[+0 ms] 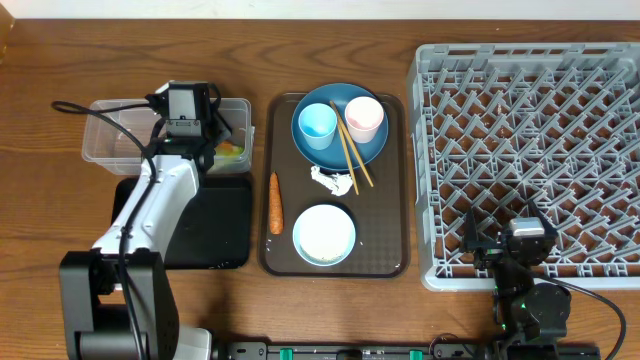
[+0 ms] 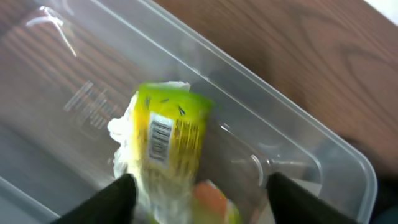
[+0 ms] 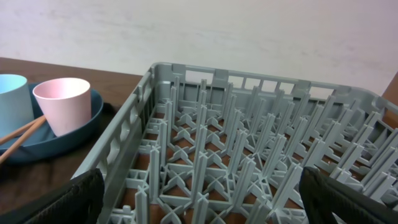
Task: Sort waste into correct bins and load items into the dishwasher rack
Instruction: 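Move the left gripper back over the second crumpled tissue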
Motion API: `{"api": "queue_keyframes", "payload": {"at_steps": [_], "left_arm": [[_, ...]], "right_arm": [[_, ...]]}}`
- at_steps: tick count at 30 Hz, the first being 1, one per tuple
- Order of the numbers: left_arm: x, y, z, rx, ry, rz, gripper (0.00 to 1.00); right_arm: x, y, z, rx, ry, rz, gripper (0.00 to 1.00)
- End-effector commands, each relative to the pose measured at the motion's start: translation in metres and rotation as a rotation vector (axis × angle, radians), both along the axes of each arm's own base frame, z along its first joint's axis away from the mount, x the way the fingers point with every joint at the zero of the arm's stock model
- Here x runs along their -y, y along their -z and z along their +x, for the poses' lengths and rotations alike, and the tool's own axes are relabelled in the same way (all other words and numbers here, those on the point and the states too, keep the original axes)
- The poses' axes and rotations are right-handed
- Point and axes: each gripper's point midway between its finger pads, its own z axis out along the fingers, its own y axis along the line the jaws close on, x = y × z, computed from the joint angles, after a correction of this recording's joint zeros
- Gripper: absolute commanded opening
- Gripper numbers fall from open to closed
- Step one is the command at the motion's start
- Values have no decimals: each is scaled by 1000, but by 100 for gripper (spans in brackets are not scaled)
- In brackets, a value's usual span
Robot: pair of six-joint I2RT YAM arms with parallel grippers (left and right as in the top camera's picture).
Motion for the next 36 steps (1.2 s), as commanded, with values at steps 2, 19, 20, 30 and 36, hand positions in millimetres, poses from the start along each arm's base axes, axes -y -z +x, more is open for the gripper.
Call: {"api": "queue_keyframes", "payload": {"at_steps": [2, 19, 20, 30, 36], "left_arm": [[4, -35, 1, 70, 49, 5, 81], [140, -73, -175, -280, 597, -485, 86], [144, -71, -181, -302, 628, -469, 86], [177, -61, -183, -285, 779, -271, 82], [196, -57, -170, -235, 831, -196, 72]], "right_arm": [[2, 0, 0, 0, 8, -10, 99], [2, 0, 0, 0, 8, -10, 99], [2, 0, 0, 0, 8, -10, 99], [2, 0, 0, 0, 8, -10, 99], [2, 0, 0, 0, 8, -10, 99]]}}
